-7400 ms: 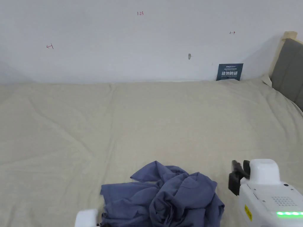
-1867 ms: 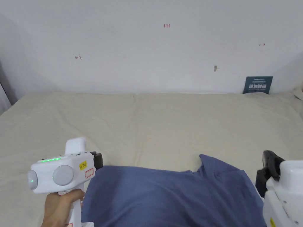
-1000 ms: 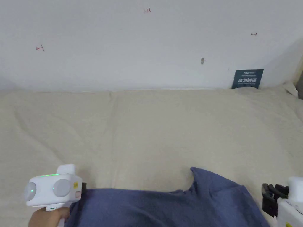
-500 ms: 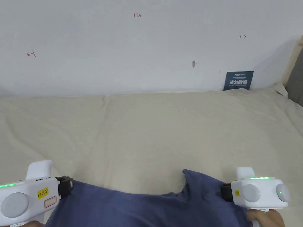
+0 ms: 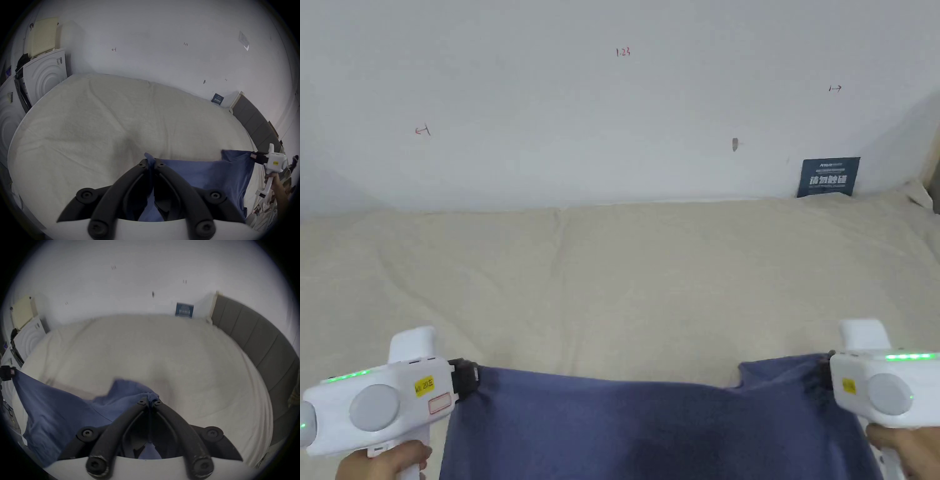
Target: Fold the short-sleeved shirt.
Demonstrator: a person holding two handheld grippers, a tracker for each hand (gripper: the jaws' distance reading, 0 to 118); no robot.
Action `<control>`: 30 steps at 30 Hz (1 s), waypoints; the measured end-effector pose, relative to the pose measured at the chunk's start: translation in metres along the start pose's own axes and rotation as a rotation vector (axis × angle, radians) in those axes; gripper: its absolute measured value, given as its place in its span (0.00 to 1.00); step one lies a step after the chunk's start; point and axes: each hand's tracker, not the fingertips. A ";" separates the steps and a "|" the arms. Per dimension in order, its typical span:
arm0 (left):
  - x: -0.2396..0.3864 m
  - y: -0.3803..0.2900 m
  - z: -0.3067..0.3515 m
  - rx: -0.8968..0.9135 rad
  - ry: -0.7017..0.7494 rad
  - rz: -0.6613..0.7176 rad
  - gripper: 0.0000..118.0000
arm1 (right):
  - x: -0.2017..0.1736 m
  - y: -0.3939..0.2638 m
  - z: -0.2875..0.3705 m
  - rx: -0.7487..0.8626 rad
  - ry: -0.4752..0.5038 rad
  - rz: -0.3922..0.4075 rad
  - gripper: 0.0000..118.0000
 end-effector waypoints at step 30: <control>0.056 0.289 0.194 0.601 0.054 -0.040 0.04 | -0.015 0.305 0.264 0.780 0.123 -0.087 0.01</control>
